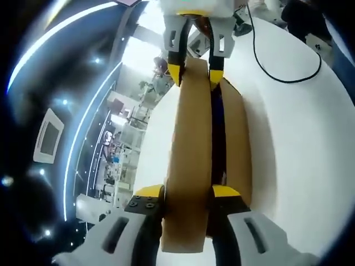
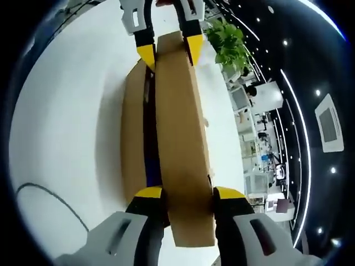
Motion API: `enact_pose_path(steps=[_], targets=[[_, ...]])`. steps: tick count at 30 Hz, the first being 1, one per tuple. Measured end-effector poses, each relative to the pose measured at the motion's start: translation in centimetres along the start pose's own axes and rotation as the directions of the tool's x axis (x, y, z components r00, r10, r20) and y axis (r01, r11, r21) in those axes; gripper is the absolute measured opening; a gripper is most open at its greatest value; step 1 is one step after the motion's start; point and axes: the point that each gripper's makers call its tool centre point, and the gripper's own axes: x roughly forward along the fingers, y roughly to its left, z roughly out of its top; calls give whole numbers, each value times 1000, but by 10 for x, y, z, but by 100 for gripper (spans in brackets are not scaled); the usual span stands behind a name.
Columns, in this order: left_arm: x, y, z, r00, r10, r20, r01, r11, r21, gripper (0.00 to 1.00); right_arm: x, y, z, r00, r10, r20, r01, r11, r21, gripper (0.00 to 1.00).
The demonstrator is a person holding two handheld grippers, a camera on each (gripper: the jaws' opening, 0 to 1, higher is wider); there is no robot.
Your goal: Operate the shoe box by opening the lid, removing the specified soft item, and placing it in the target area until the item is outside and the box remains undamaged.
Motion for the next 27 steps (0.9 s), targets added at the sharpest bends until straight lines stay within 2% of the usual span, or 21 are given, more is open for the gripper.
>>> enact_pose_path(steps=[11, 27], targets=[[3, 4, 0, 994, 12, -108, -16, 999, -32, 32, 2, -5, 1, 996, 52, 67, -50, 998, -25, 32], [4, 23, 5, 995, -58, -84, 50, 995, -90, 32, 2, -23, 0, 985, 147, 91, -147, 989, -9, 32]])
